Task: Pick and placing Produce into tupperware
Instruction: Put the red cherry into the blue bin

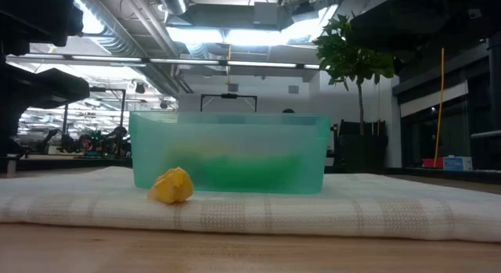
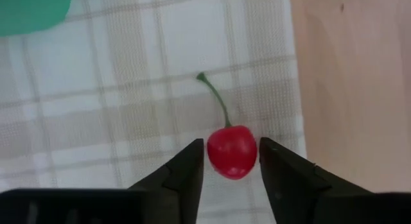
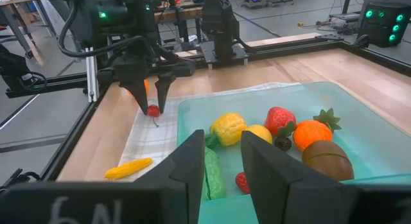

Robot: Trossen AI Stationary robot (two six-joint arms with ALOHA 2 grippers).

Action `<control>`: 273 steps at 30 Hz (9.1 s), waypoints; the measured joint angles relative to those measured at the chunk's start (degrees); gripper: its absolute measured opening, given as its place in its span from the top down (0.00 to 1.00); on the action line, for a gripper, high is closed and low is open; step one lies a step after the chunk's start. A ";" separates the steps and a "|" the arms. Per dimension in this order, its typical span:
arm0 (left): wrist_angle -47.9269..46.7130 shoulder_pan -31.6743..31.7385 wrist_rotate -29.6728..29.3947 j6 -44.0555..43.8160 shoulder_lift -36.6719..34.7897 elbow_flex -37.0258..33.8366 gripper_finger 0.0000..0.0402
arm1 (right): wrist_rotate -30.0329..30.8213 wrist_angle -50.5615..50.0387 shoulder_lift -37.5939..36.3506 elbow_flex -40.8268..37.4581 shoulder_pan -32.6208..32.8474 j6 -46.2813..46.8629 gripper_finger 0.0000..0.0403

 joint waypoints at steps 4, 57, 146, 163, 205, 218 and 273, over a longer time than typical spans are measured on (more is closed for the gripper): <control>1.68 0.00 0.07 0.02 0.00 0.00 0.70 | 0.00 0.01 0.00 0.00 -0.02 0.00 0.74; 27.95 1.64 -8.48 11.17 -35.66 -20.50 0.80 | -0.61 -2.16 -0.02 0.00 0.00 0.02 0.74; 67.06 0.76 -18.61 25.54 -37.56 -40.32 0.56 | -2.27 -12.41 0.00 10.67 4.48 -7.78 0.74; 59.77 -1.57 -22.10 23.93 -32.37 -34.58 0.56 | -2.30 -13.61 0.58 11.51 6.29 -2.81 0.74; 53.28 -1.57 -22.03 21.87 -32.41 -34.58 0.56 | 3.42 -66.15 44.65 66.47 4.19 0.26 0.55; 52.95 -1.55 -22.03 21.33 -32.41 -34.58 0.56 | 1.42 -71.66 44.65 66.46 3.56 1.29 0.61; 52.95 -1.53 -22.04 21.27 -32.41 -34.58 0.56 | -4.68 -69.46 51.28 66.27 -2.10 1.22 0.59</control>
